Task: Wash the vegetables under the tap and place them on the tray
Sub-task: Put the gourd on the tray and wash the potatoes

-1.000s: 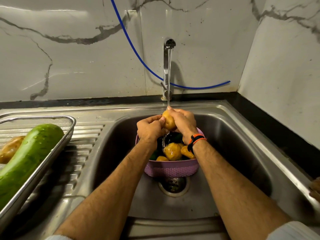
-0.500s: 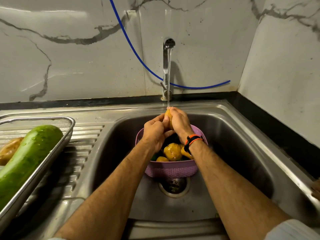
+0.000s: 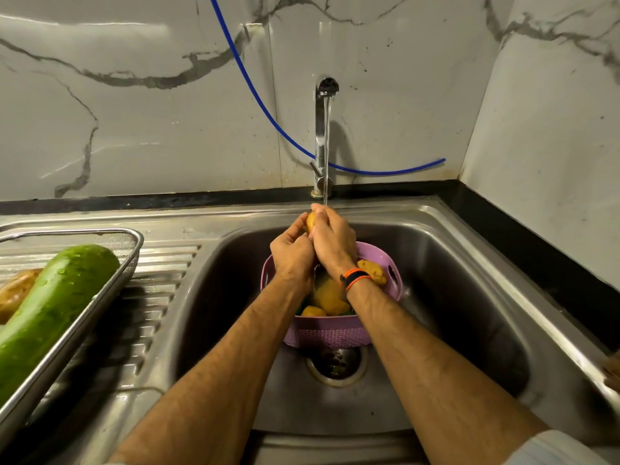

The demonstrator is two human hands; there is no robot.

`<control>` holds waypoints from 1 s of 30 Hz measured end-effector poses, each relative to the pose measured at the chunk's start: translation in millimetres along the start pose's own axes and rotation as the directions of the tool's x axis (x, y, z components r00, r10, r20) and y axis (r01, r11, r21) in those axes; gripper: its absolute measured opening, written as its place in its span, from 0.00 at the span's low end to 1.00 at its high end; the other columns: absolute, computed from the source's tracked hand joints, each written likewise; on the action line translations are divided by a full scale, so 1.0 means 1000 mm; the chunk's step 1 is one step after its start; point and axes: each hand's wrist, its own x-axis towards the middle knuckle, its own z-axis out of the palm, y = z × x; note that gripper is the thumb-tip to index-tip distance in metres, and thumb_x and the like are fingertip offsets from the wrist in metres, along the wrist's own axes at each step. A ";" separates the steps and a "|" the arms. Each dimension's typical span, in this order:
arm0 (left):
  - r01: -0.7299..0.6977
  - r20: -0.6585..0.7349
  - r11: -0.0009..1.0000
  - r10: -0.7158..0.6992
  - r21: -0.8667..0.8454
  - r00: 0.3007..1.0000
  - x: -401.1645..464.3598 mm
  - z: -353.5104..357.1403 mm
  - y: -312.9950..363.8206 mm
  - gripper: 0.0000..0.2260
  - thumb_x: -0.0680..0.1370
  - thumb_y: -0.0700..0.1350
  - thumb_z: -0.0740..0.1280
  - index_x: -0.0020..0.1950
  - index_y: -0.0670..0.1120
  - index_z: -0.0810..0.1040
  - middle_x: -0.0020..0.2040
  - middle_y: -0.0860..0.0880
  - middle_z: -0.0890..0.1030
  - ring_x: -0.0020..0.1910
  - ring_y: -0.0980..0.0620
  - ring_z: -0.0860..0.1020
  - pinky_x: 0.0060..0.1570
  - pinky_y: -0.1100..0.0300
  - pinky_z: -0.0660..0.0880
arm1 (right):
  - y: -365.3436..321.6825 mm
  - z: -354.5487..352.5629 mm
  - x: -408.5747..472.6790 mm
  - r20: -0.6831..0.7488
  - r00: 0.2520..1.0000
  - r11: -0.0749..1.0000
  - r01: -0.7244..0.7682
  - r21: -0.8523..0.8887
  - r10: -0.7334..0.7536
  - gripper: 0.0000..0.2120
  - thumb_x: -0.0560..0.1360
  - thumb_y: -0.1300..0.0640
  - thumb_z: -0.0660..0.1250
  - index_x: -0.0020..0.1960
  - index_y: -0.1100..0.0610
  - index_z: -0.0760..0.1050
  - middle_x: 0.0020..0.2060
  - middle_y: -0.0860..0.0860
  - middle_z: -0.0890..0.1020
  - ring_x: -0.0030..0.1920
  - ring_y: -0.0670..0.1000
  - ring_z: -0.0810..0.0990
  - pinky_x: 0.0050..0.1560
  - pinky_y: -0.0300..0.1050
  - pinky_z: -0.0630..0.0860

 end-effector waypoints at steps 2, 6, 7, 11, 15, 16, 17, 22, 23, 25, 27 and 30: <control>0.010 0.046 1.000 -0.010 0.012 0.999 -0.001 0.000 -0.001 0.18 0.79 0.28 0.60 0.65 0.43 0.79 0.56 0.42 0.83 0.55 0.45 0.82 0.54 0.50 0.82 | -0.005 0.003 0.002 -0.027 0.998 0.998 -0.056 -0.012 0.056 0.16 0.84 0.53 0.53 0.59 0.55 0.79 0.54 0.54 0.80 0.54 0.51 0.76 0.53 0.45 0.73; 0.034 0.190 0.997 -0.045 0.063 0.981 -0.006 -0.003 0.002 0.18 0.80 0.29 0.60 0.66 0.43 0.78 0.55 0.40 0.83 0.51 0.45 0.83 0.43 0.53 0.83 | -0.005 -0.014 0.011 -0.029 0.975 0.976 -0.219 0.006 0.219 0.18 0.83 0.48 0.54 0.39 0.50 0.75 0.42 0.52 0.78 0.48 0.54 0.77 0.54 0.50 0.76; 0.024 0.164 0.999 -0.032 0.049 0.986 -0.005 -0.001 0.002 0.17 0.80 0.30 0.61 0.65 0.43 0.78 0.56 0.40 0.83 0.52 0.44 0.83 0.44 0.53 0.83 | -0.005 -0.014 0.008 -0.007 0.982 0.981 -0.191 0.017 0.191 0.17 0.83 0.48 0.54 0.40 0.49 0.75 0.42 0.52 0.79 0.48 0.53 0.78 0.53 0.49 0.76; 0.011 0.017 1.000 -0.011 -0.015 1.000 -0.003 0.003 0.004 0.15 0.80 0.29 0.61 0.62 0.42 0.80 0.52 0.42 0.84 0.52 0.46 0.83 0.46 0.56 0.82 | -0.006 0.005 0.002 0.001 0.998 0.998 -0.061 -0.008 0.061 0.14 0.84 0.51 0.55 0.59 0.53 0.77 0.56 0.53 0.80 0.57 0.52 0.77 0.56 0.46 0.73; 0.071 0.169 0.997 -0.073 0.019 0.983 -0.006 -0.007 0.010 0.18 0.81 0.29 0.58 0.66 0.42 0.77 0.53 0.42 0.83 0.48 0.47 0.83 0.41 0.55 0.83 | -0.005 -0.005 0.010 -0.024 0.989 0.989 -0.147 -0.019 0.146 0.17 0.82 0.48 0.56 0.52 0.53 0.82 0.44 0.53 0.82 0.46 0.52 0.78 0.44 0.44 0.73; 0.056 0.148 0.998 -0.059 0.023 0.987 -0.005 -0.006 0.009 0.17 0.81 0.30 0.59 0.66 0.42 0.77 0.55 0.41 0.83 0.50 0.46 0.83 0.44 0.54 0.84 | -0.003 -0.006 0.009 0.004 0.991 0.990 -0.137 0.014 0.137 0.17 0.83 0.48 0.55 0.52 0.53 0.81 0.42 0.52 0.81 0.45 0.50 0.77 0.45 0.44 0.73; 0.031 0.104 0.999 -0.032 0.017 0.994 -0.004 -0.002 0.008 0.17 0.81 0.30 0.60 0.66 0.42 0.78 0.56 0.40 0.83 0.53 0.45 0.83 0.47 0.52 0.83 | -0.003 -0.005 0.006 0.022 0.993 0.993 -0.113 0.035 0.112 0.16 0.83 0.48 0.54 0.54 0.53 0.79 0.42 0.50 0.80 0.44 0.48 0.77 0.45 0.43 0.73; 0.036 0.151 0.999 -0.040 0.031 0.988 -0.007 0.003 0.004 0.18 0.80 0.28 0.59 0.64 0.42 0.79 0.52 0.42 0.83 0.49 0.47 0.83 0.49 0.52 0.83 | -0.007 -0.005 0.009 -0.111 0.986 0.991 -0.128 -0.040 0.123 0.16 0.82 0.50 0.55 0.50 0.54 0.81 0.42 0.52 0.80 0.41 0.49 0.75 0.37 0.39 0.68; 0.055 0.194 0.998 -0.062 0.041 0.979 -0.010 0.001 0.006 0.18 0.80 0.28 0.59 0.64 0.42 0.78 0.52 0.43 0.83 0.48 0.47 0.83 0.46 0.53 0.83 | -0.006 -0.011 0.013 -0.106 0.983 0.987 -0.154 -0.040 0.149 0.17 0.81 0.50 0.56 0.49 0.54 0.82 0.41 0.52 0.81 0.39 0.49 0.75 0.38 0.40 0.70; 0.053 0.179 0.998 -0.058 0.036 0.982 -0.010 0.001 0.008 0.16 0.81 0.30 0.60 0.65 0.42 0.78 0.54 0.42 0.83 0.50 0.47 0.83 0.47 0.52 0.83 | -0.002 -0.016 0.013 -0.032 0.987 0.987 -0.156 0.027 0.156 0.18 0.82 0.48 0.56 0.49 0.54 0.82 0.40 0.52 0.82 0.42 0.50 0.78 0.44 0.44 0.76; 0.015 0.076 1.000 -0.016 0.014 0.997 -0.008 0.006 0.006 0.15 0.80 0.30 0.62 0.64 0.42 0.79 0.55 0.41 0.83 0.52 0.47 0.83 0.51 0.51 0.82 | -0.002 -0.009 0.006 0.023 0.995 0.993 -0.099 0.060 0.098 0.15 0.83 0.48 0.55 0.48 0.52 0.78 0.40 0.50 0.79 0.44 0.49 0.77 0.46 0.44 0.74; 0.021 0.077 1.000 -0.022 0.019 0.997 -0.005 0.004 0.004 0.17 0.80 0.29 0.60 0.64 0.42 0.79 0.52 0.43 0.84 0.49 0.49 0.83 0.49 0.54 0.83 | -0.005 -0.001 0.006 -0.040 0.995 0.996 -0.090 -0.025 0.089 0.15 0.83 0.50 0.55 0.47 0.53 0.78 0.41 0.49 0.78 0.43 0.48 0.75 0.45 0.43 0.70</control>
